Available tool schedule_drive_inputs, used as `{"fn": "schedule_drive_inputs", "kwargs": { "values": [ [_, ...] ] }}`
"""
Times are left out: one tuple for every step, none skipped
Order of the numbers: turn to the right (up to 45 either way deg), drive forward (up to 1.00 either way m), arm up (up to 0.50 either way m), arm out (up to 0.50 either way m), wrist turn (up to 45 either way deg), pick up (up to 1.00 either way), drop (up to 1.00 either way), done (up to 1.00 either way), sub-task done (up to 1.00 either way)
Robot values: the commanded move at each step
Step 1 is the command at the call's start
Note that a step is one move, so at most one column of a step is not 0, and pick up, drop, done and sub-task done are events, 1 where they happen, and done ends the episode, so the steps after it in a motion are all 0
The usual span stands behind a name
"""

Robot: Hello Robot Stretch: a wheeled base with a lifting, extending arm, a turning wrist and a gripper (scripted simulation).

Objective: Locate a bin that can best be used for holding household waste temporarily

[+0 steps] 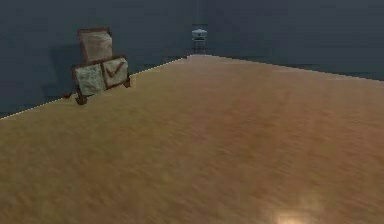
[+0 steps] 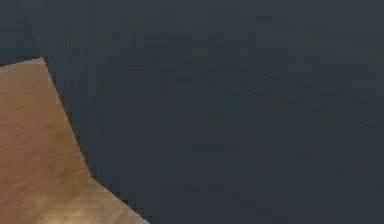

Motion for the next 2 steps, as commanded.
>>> {"fn": "schedule_drive_inputs", "kwargs": {
  "values": [
    [33.0, 0.00, 0.00, 0.00, 0.0, 0.00, 0.00, 0.00, 0.00],
    [0.0, 1.00, 0.00, 0.00, 0.0, 0.00, 0.00, 0.00, 0.00]
  ]
}}
